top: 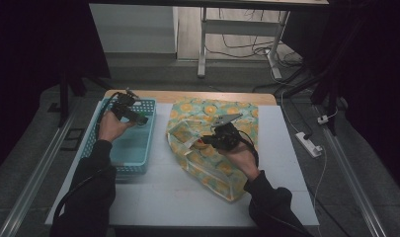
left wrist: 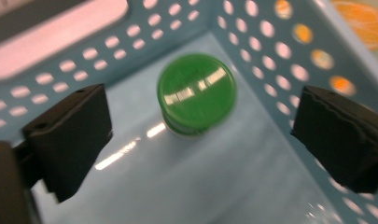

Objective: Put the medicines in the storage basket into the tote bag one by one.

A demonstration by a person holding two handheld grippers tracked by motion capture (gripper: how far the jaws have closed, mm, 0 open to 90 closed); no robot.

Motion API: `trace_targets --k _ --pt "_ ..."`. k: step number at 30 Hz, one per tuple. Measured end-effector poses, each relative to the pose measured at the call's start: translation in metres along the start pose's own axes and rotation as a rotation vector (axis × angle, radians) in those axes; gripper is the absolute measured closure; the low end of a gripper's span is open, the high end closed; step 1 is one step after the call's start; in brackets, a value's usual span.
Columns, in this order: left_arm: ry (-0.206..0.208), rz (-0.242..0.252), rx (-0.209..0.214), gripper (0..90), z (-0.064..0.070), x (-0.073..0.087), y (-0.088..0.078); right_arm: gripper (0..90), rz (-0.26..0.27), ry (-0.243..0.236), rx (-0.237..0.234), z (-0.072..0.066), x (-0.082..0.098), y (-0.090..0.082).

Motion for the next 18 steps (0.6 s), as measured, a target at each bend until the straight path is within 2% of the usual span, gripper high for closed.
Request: trace_targets --k 2,4,6,7,8,9,12,18 --pt "0.004 -0.016 -0.002 18.0 0.001 -0.003 0.004 89.7 0.002 0.0 0.002 0.0 -0.001 -0.001" --pt "0.004 -0.045 -0.038 28.0 0.001 -0.005 0.007 89.7 0.004 -0.001 0.001 0.0 -0.001 -0.002" --pt "-0.001 -0.067 -0.016 36.5 0.001 -0.006 0.01 89.7 0.007 0.0 0.002 0.001 -0.001 -0.002" --pt "-0.005 -0.067 -0.018 40.4 0.002 -0.006 0.011 89.7 0.008 0.001 0.002 0.001 -0.001 -0.003" --pt "-0.013 -0.065 -0.003 47.9 0.003 -0.006 0.01 89.7 0.009 0.0 0.003 0.001 -0.001 -0.003" --pt "-0.019 -0.063 0.004 51.1 0.003 -0.006 0.01 89.7 0.012 0.0 0.003 0.001 -0.001 -0.004" --pt "-0.033 -0.072 0.007 51.6 0.005 -0.006 0.008 89.7 0.017 0.001 0.005 0.001 -0.002 -0.005" --pt "-0.038 -0.015 0.032 51.7 0.006 -0.006 -0.015 89.8 0.028 0.002 0.004 0.001 -0.003 -0.007"
Point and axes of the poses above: each handheld gripper's, and its own axes: y roughly forward along the jaws, x roughly out of its underside, z roughly to its right, the point moved 3 cm from there along y, roughly forward along the jaws, and after that the axes turned 6 degrees about -x, right-handed, at the moved point
